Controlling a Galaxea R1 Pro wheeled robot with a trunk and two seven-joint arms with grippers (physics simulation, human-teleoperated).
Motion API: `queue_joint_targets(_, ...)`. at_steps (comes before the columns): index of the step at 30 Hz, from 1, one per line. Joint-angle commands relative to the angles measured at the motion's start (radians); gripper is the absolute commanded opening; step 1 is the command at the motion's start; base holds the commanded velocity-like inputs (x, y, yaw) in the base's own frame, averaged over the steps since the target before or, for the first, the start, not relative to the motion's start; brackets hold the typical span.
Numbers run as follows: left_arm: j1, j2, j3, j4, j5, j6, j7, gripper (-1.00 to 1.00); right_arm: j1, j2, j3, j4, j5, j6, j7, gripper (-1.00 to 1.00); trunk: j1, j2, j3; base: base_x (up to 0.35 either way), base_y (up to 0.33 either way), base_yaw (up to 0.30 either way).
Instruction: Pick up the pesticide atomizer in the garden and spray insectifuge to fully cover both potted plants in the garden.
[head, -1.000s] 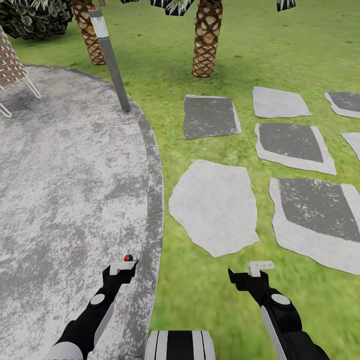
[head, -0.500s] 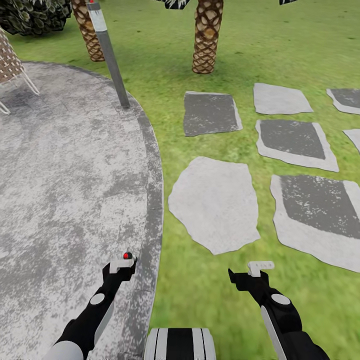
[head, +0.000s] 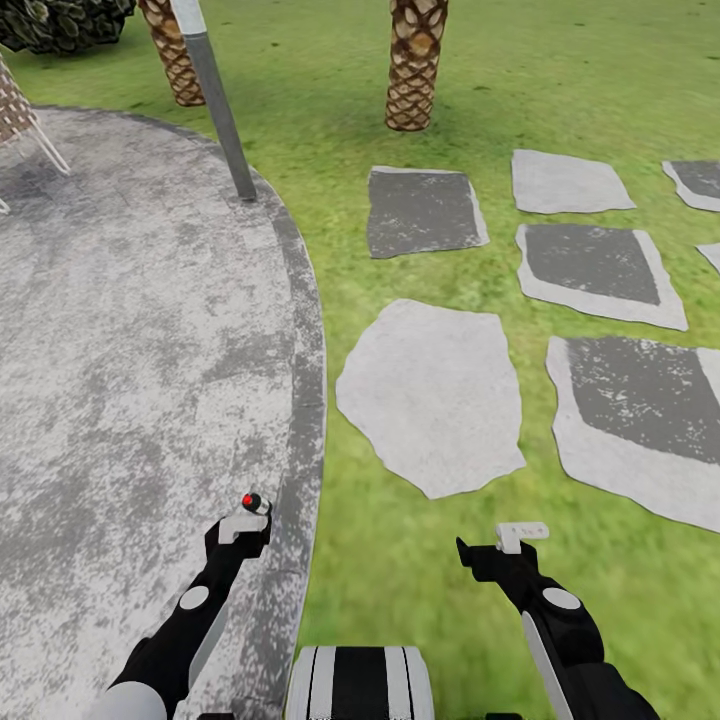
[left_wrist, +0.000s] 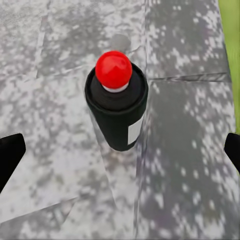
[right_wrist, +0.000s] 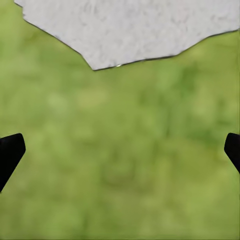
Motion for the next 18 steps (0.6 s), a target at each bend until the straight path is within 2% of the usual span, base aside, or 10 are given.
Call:
queue_joint_targets(1,0.000,0.000,0.001,0.000,-0.001,-0.003,0.001,1.00,0.000,0.000,0.000,-0.001,0.001,0.006,0.001,1.00,0.004,-0.007,-0.004,0.000,0.000,0.000)
queue_joint_targets(3,0.000,0.000,0.002,0.000,-0.001,-0.004,0.002,1.00,-0.001,0.000,0.000,-0.001,0.001,0.005,0.001,1.00,0.008,-0.015,-0.012,0.000,0.000,0.000)
queue_joint_targets(10,-0.001,0.000,0.001,-0.004,-0.002,-0.004,0.002,1.00,0.000,0.000,0.000,-0.001,0.001,0.006,0.001,1.00,0.008,-0.015,-0.014,0.000,0.000,0.000)
queue_joint_targets(18,0.002,0.000,-0.001,-0.102,-0.003,-0.004,0.004,1.00,0.000,0.000,0.000,-0.001,0.001,0.005,0.001,1.00,0.012,-0.017,-0.056,0.000,0.000,0.000)
